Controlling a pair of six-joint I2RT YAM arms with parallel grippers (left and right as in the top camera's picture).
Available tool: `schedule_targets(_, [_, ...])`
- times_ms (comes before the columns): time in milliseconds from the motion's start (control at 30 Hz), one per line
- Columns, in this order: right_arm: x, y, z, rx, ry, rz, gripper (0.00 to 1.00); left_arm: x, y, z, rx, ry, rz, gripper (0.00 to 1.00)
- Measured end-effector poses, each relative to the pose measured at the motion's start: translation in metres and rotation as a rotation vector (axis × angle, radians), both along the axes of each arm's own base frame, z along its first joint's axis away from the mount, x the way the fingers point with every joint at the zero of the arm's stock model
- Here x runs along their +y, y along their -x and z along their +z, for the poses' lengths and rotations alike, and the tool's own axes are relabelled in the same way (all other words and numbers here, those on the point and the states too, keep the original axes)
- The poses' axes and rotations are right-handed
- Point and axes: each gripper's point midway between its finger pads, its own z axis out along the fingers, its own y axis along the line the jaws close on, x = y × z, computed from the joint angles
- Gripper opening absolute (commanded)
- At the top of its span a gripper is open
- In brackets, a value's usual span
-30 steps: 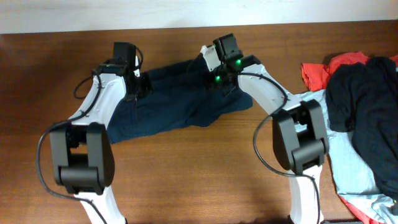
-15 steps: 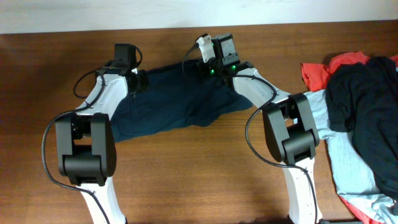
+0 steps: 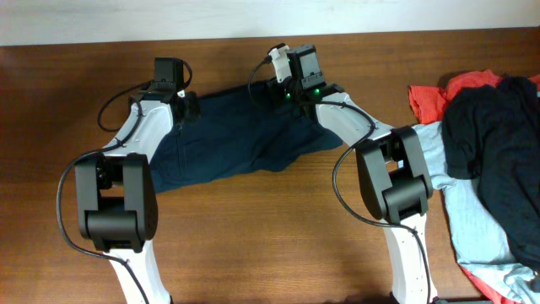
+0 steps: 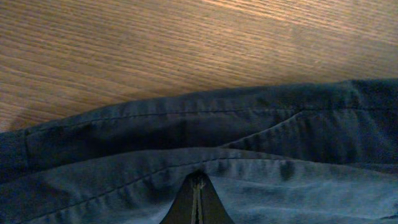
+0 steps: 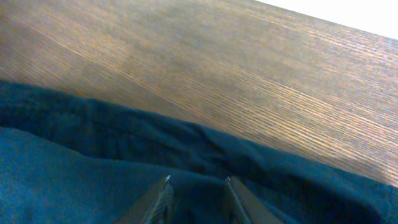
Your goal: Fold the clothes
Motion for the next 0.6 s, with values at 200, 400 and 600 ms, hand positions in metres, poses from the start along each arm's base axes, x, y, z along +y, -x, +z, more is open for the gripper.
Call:
schedule_targets(200, [-0.003,0.005,-0.044,0.067,0.027,-0.004,0.38,0.002,0.001,-0.001,0.006,-0.012,-0.002,0.0])
schedule_targets(400, [-0.002,0.002,-0.049,0.065,0.029,-0.002,0.38,0.005,0.002,-0.003,0.013,-0.032,0.008,0.0])
schedule_targets(600, [-0.004,0.005,-0.044,0.107,0.042,-0.008,0.51,0.015,0.0,0.005,0.016,-0.085,0.029,0.0])
